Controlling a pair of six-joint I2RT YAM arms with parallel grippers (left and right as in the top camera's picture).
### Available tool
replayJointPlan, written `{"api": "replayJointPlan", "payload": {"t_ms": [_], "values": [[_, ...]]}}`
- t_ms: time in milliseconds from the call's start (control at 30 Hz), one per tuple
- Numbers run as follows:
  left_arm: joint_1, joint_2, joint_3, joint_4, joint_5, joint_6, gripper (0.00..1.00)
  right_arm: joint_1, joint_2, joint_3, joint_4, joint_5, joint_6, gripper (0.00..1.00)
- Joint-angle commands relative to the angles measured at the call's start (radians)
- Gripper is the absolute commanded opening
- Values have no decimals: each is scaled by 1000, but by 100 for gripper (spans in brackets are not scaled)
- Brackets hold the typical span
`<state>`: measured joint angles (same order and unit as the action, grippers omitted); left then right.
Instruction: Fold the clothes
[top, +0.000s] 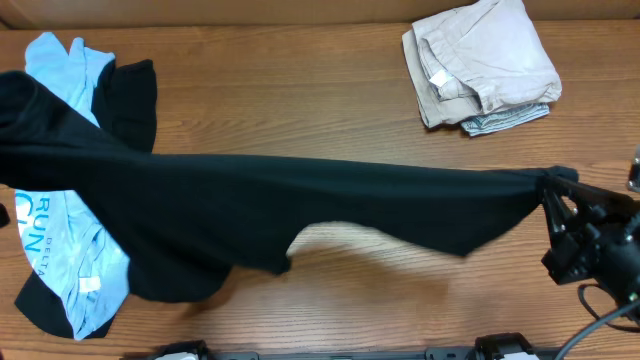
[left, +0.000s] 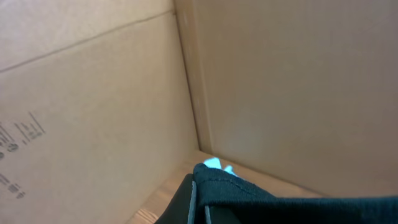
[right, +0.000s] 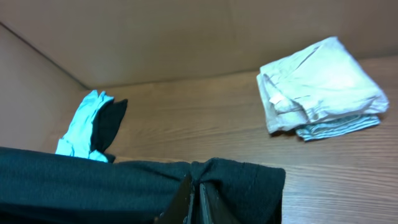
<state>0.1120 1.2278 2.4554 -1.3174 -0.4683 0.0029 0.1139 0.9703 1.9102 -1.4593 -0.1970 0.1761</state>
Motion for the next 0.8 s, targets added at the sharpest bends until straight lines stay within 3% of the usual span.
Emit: {"api": "replayJointPlan", "payload": {"t_ms": [0, 333, 767], "values": [[14, 43, 1, 37, -135, 55, 4, -3, 69, -14, 4, 38, 6, 4], [14, 243, -107, 72, -148, 65, 4, -3, 391, -33, 49, 38, -50, 4], [14, 713, -142, 92, 12, 65, 4, -3, 908, -33, 352, 38, -49, 4]]}}
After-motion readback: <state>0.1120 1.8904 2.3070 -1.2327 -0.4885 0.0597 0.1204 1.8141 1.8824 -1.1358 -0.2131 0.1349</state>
